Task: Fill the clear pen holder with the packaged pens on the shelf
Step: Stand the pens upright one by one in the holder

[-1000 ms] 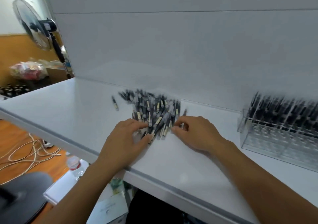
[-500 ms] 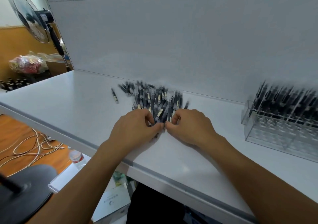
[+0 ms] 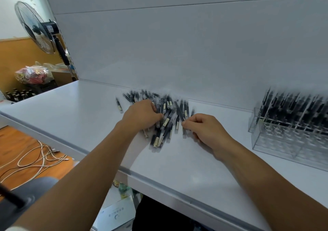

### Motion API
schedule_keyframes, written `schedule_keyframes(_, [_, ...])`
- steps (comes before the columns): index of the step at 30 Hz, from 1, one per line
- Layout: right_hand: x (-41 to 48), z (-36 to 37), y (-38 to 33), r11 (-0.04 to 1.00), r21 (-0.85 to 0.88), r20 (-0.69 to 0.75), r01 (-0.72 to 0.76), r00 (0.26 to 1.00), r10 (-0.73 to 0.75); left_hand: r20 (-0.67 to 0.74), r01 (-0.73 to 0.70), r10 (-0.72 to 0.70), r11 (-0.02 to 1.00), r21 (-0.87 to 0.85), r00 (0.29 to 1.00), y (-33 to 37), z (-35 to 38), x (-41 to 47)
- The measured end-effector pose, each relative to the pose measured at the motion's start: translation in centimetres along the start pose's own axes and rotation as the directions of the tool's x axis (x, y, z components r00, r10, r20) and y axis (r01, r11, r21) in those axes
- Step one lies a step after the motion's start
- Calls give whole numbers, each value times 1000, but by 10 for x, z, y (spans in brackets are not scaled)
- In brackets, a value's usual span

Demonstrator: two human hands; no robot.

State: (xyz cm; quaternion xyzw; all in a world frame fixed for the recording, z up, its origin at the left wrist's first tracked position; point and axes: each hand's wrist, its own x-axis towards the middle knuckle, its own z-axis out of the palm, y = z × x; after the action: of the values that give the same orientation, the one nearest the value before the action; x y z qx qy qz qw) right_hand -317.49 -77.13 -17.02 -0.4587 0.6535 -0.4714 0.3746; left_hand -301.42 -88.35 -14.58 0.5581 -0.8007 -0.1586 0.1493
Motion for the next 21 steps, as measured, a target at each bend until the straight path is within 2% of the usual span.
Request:
schedule_keyframes(3, [2,-1,2,996,95,-5,-2,1000,3,104,17,-17,1000,1,994,3,-7,8])
schedule_keyframes(7, [5,-2,4,987,160,0,-13,1000,14,231,127,-74,966,-225,970,6,-13,13])
schedule_keyframes(15, [11,-3,7,983,183,-9,0,1000,2,218,214,-135,895,-392,966,12,-14,11])
schedule_keyframes(21, [11,-4,7,974,223,-11,28,1000,-26,147,83,-45,962,-260,988,19,-2,19])
